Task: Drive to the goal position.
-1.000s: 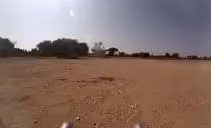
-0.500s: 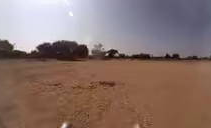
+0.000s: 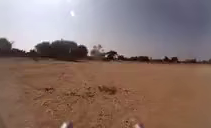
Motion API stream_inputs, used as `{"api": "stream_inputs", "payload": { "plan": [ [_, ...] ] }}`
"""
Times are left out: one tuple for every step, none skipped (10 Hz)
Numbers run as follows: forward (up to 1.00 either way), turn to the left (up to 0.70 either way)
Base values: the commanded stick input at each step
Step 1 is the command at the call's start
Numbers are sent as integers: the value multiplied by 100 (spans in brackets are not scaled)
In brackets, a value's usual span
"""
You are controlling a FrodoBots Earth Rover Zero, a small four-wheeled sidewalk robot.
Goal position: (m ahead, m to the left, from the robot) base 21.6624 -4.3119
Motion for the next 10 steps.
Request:
{"api": "stream_inputs", "payload": {
  "plan": [
    [70, 0],
    [70, 0],
    [70, 0],
    [70, 0],
    [70, 0],
    [70, 0],
    [70, 0],
    [70, 0],
    [70, 0],
    [70, 0]
  ]
}}
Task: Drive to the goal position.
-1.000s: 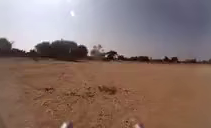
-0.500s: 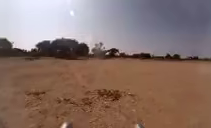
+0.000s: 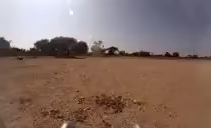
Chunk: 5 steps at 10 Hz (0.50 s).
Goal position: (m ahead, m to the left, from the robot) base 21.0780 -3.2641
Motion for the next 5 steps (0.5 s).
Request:
{"api": "stream_inputs", "payload": {
  "plan": [
    [70, 0],
    [70, 0],
    [70, 0],
    [70, 0],
    [70, 0]
  ]
}}
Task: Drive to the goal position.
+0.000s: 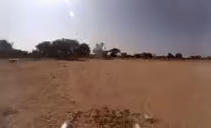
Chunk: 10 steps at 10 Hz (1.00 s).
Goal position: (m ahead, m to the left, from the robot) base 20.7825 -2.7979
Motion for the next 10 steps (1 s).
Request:
{"api": "stream_inputs", "payload": {
  "plan": [
    [70, 0],
    [70, 0],
    [70, 0],
    [70, 0],
    [70, 0],
    [70, 0],
    [70, 0],
    [70, 0],
    [70, 0],
    [70, 0]
  ]
}}
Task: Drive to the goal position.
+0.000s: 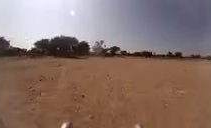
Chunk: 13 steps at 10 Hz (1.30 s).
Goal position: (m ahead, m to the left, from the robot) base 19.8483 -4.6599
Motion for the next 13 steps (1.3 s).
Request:
{"api": "stream_inputs", "payload": {
  "plan": [
    [70, 0],
    [70, 0],
    [70, 0],
    [70, 0],
    [70, 0],
    [70, 0],
    [70, 0],
    [70, -1],
    [70, -2],
    [70, -3],
    [70, -3],
    [70, -3],
    [70, 0]
  ]
}}
